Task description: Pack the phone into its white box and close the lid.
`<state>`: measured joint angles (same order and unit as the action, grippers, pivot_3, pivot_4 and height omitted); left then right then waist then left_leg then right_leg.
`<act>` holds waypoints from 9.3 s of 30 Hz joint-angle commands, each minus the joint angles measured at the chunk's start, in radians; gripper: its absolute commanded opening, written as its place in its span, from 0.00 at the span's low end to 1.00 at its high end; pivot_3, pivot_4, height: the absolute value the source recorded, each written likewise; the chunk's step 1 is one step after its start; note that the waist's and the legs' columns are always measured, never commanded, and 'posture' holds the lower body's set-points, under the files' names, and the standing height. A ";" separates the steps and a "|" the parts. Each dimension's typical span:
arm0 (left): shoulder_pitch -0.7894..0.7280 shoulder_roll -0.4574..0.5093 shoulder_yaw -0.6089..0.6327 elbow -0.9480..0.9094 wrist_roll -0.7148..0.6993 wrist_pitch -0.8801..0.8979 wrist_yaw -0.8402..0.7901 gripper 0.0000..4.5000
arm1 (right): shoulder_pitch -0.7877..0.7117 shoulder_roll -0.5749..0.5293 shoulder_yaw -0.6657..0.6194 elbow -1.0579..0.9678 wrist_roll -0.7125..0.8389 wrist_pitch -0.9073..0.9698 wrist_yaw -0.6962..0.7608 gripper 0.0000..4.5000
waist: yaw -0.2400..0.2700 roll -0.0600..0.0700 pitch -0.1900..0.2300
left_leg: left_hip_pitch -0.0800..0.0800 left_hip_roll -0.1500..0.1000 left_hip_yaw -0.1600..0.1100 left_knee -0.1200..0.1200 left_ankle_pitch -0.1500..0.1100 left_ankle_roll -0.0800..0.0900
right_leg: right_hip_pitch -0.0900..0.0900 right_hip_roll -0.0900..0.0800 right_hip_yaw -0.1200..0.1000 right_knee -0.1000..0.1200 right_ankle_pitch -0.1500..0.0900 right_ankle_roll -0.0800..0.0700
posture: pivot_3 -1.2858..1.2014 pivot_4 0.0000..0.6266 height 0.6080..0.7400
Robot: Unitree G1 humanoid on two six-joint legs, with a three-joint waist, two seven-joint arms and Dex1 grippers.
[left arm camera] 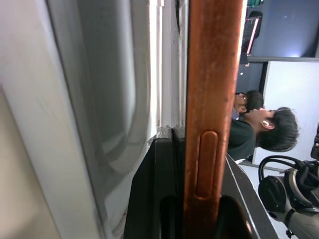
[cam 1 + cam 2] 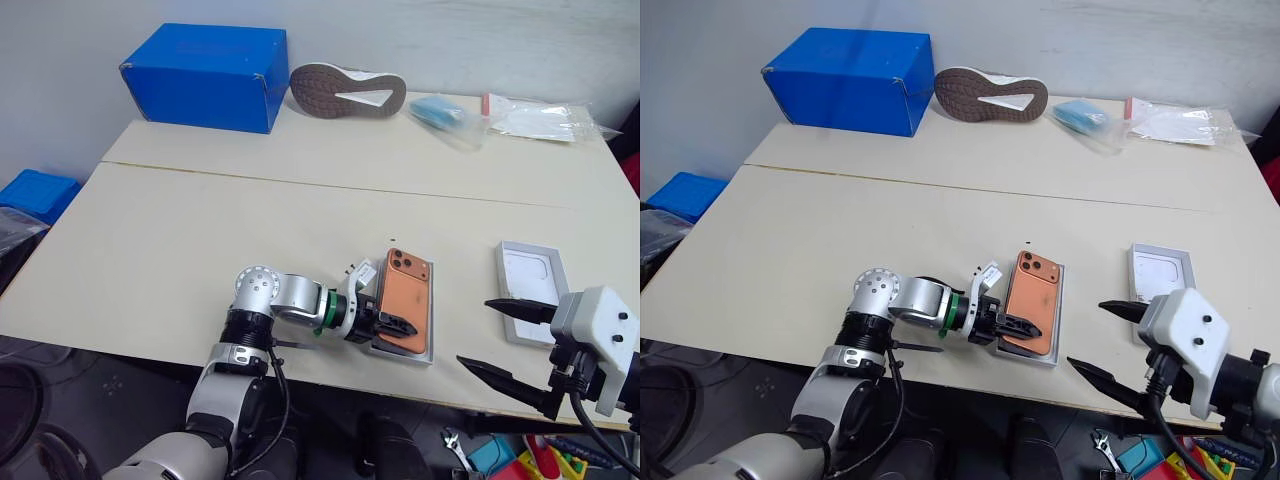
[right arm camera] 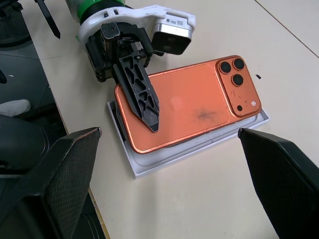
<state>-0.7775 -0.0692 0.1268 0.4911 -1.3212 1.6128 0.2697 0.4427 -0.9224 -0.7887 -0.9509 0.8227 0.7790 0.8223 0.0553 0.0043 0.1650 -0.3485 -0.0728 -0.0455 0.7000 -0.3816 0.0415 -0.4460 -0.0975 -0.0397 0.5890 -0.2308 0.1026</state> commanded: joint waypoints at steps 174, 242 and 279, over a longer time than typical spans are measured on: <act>-0.127 0.371 -0.476 -0.238 1.099 -0.797 -1.408 0.00 | -0.422 0.073 0.747 0.366 -0.479 -0.153 -0.095 0.00 | -0.021 -0.002 0.001 | 0.003 0.000 -0.001 -0.001 0.000 0.001 | 0.000 0.002 0.003 0.000 0.000 0.001 | 0.52 0.24 1.00; 0.100 0.841 -0.277 -0.529 0.815 -0.907 -1.593 1.00 | -1.006 0.845 0.065 0.338 0.167 0.835 -0.771 0.00 | -0.057 0.003 0.001 | 0.005 0.001 0.000 -0.003 0.000 0.001 | -0.001 0.002 0.007 0.003 0.000 0.000 | 0.52 0.24 1.00; 0.062 0.757 -0.383 -0.420 0.974 -1.059 -1.615 1.00 | -0.480 0.616 0.708 0.469 0.893 -0.019 -1.191 0.00 | -0.052 0.004 0.001 | 0.010 0.001 0.002 -0.015 0.001 0.003 | -0.001 0.001 0.004 -0.002 -0.002 -0.003 | 0.52 0.24 1.00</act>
<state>-0.6945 0.6984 -0.2483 0.0624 -0.3613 0.5844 -1.3437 -0.0740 -0.2880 -0.0697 -0.4873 1.7659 0.7728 -0.3665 0.0031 0.0086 0.1661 -0.3386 -0.0723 -0.0435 0.6847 -0.3804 0.0444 -0.4465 -0.0968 -0.0350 0.5874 -0.2324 0.1000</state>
